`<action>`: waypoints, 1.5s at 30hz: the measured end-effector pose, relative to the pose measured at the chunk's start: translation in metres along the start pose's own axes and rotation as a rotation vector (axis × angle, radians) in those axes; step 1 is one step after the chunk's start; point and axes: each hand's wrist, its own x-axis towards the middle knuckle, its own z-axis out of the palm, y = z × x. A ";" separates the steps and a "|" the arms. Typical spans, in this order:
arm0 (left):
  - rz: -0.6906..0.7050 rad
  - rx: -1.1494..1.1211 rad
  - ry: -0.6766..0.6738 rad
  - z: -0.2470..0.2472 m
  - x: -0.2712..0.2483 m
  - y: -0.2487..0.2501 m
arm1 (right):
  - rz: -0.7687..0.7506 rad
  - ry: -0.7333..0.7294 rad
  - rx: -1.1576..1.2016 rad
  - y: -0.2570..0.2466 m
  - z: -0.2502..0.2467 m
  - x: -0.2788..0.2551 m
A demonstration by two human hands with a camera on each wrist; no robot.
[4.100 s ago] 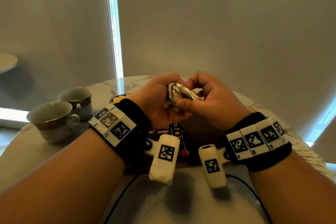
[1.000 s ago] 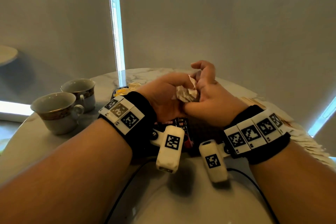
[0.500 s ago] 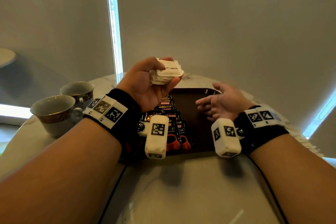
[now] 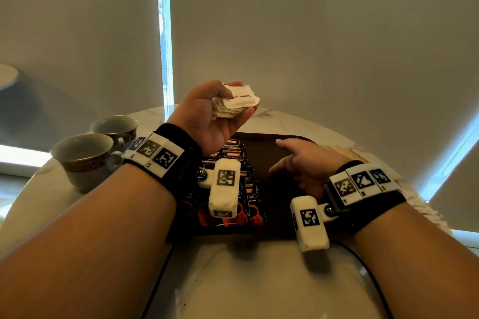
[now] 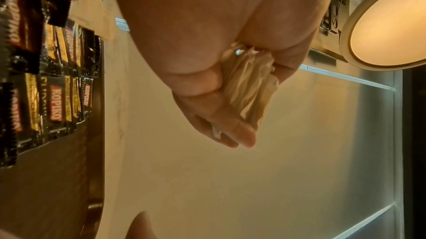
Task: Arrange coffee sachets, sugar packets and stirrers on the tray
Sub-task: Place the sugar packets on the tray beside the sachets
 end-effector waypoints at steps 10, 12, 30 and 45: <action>-0.004 0.070 -0.053 -0.003 0.001 0.001 | -0.022 0.004 0.303 -0.040 -0.020 0.008; 0.009 0.099 -0.048 -0.005 0.004 0.000 | -0.179 0.004 0.506 -0.049 -0.025 0.015; 0.085 0.335 0.190 -0.016 0.023 -0.011 | -0.561 0.103 1.053 -0.051 0.013 0.043; 0.015 0.414 0.142 -0.013 0.018 -0.015 | -0.582 0.000 0.876 -0.045 0.022 0.042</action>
